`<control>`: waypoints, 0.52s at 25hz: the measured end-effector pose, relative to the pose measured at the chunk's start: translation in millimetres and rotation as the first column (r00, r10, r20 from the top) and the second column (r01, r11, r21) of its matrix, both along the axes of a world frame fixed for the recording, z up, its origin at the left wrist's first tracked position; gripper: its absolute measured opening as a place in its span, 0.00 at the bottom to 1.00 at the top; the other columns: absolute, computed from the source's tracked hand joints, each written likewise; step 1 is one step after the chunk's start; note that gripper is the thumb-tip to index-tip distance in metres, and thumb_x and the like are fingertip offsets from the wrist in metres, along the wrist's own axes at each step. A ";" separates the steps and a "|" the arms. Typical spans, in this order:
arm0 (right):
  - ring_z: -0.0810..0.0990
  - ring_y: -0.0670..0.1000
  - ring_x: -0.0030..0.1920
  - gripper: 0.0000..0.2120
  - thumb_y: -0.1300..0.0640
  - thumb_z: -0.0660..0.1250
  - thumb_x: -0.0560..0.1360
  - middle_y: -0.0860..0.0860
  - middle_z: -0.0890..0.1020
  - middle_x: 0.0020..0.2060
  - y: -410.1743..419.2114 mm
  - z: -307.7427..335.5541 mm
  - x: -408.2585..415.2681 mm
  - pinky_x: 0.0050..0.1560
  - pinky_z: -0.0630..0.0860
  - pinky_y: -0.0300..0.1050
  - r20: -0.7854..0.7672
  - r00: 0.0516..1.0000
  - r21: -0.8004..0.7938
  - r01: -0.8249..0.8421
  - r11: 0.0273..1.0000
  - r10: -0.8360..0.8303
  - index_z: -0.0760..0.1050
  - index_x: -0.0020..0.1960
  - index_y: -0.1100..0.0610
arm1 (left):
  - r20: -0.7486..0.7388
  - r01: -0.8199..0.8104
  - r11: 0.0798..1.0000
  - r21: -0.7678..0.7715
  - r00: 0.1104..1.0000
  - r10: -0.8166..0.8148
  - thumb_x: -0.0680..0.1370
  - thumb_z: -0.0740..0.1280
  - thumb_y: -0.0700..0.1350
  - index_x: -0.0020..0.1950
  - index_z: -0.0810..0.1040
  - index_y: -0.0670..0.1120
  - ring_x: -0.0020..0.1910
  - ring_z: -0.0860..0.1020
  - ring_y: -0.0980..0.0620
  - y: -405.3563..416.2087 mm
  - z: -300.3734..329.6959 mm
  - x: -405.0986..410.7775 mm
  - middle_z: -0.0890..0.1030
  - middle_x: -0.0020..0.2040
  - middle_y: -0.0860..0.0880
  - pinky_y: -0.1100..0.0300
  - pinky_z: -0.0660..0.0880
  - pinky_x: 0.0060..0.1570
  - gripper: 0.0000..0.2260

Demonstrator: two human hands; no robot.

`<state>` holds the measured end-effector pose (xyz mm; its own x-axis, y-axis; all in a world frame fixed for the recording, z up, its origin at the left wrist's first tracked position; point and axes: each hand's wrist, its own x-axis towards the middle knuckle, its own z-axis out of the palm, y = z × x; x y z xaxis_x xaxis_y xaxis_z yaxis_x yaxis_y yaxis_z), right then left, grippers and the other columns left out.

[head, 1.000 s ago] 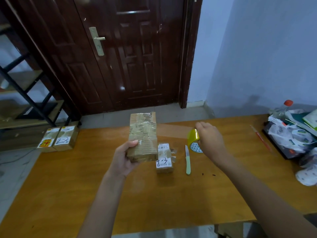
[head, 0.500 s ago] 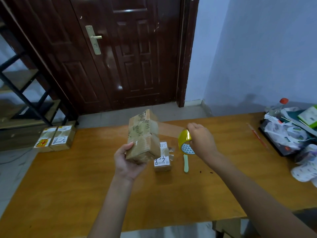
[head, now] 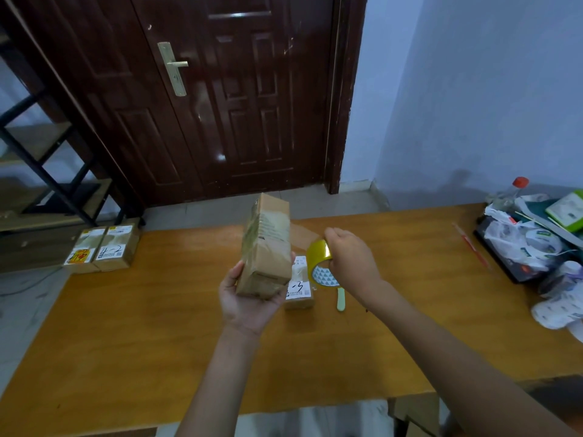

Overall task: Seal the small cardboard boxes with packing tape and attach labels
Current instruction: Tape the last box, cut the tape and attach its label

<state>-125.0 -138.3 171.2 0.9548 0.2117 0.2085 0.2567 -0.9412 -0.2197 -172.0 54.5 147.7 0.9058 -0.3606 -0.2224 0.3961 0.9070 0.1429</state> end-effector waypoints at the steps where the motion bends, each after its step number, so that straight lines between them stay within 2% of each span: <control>1: 0.71 0.53 0.39 0.15 0.73 0.63 0.65 0.50 0.71 0.38 3.2 -0.7 -1.5 0.35 0.59 0.44 -0.008 1.000 -0.002 -0.004 1.000 0.004 0.65 0.43 0.56 | -0.011 0.010 0.998 -0.054 1.000 -0.011 0.70 0.69 0.45 0.71 0.72 0.41 0.59 0.77 0.33 -0.7 1.1 -0.2 0.71 0.69 0.37 0.44 0.80 0.50 0.30; 4: 0.73 0.55 0.40 0.13 0.73 0.61 0.65 0.52 0.72 0.39 11.4 -0.4 -3.5 0.34 0.61 0.45 -0.034 0.999 -0.040 0.014 0.999 -0.016 0.68 0.45 0.59 | -0.031 0.033 0.979 -0.203 0.999 -0.040 0.68 0.73 0.40 0.78 0.60 0.43 0.55 0.77 0.31 -4.2 2.2 -2.6 0.64 0.70 0.36 0.43 0.80 0.49 0.41; 5: 0.73 0.55 0.40 0.13 0.73 0.62 0.65 0.51 0.71 0.38 13.2 0.5 -4.2 0.33 0.61 0.45 -0.025 1.000 -0.059 0.017 0.998 -0.019 0.67 0.44 0.58 | -0.031 0.045 0.973 -0.225 0.998 -0.054 0.68 0.72 0.41 0.78 0.59 0.42 0.54 0.77 0.32 -5.9 2.3 -2.7 0.64 0.68 0.35 0.44 0.80 0.49 0.40; 7: 0.71 0.54 0.38 0.14 0.73 0.61 0.64 0.51 0.69 0.36 16.3 2.7 -7.3 0.32 0.58 0.44 0.006 1.000 -0.082 0.014 0.997 -0.013 0.65 0.42 0.57 | -0.031 0.062 0.979 -0.195 0.997 -0.069 0.73 0.66 0.44 0.77 0.60 0.39 0.51 0.76 0.37 -9.8 1.9 -4.2 0.67 0.63 0.34 0.49 0.80 0.49 0.33; 10: 0.66 0.52 0.36 0.15 0.73 0.62 0.64 0.50 0.68 0.35 20.8 6.2 -11.2 0.29 0.52 0.42 0.051 0.999 -0.078 -0.001 0.997 0.005 0.62 0.41 0.56 | -0.106 0.026 0.982 -0.188 0.993 -0.047 0.78 0.55 0.50 0.79 0.52 0.41 0.47 0.76 0.42 -10.3 -4.8 -5.1 0.70 0.59 0.35 0.54 0.80 0.47 0.31; 11: 0.66 0.52 0.36 0.16 0.73 0.63 0.64 0.51 0.68 0.35 21.6 7.9 -11.9 0.30 0.52 0.41 0.066 0.998 -0.085 -0.005 0.996 0.011 0.62 0.41 0.56 | -0.114 0.015 0.983 -0.185 0.993 -0.037 0.79 0.53 0.52 0.79 0.52 0.39 0.47 0.76 0.42 -11.1 -4.5 -4.8 0.71 0.58 0.36 0.55 0.80 0.45 0.31; 13: 0.66 0.52 0.37 0.16 0.73 0.64 0.65 0.52 0.72 0.38 22.6 10.3 -12.7 0.34 0.57 0.42 0.069 0.998 -0.117 -0.005 0.993 0.013 0.63 0.42 0.56 | -0.161 -0.014 0.994 -0.111 0.987 -0.004 0.80 0.51 0.52 0.77 0.57 0.34 0.48 0.74 0.44 -16.9 -0.9 -4.7 0.72 0.56 0.37 0.55 0.78 0.44 0.30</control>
<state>-137.7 -115.7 181.4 0.9368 0.2467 0.2480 0.2758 -0.9570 -0.0898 -176.6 37.7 146.7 0.8633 -0.3872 -0.3238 0.4016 0.9155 -0.0241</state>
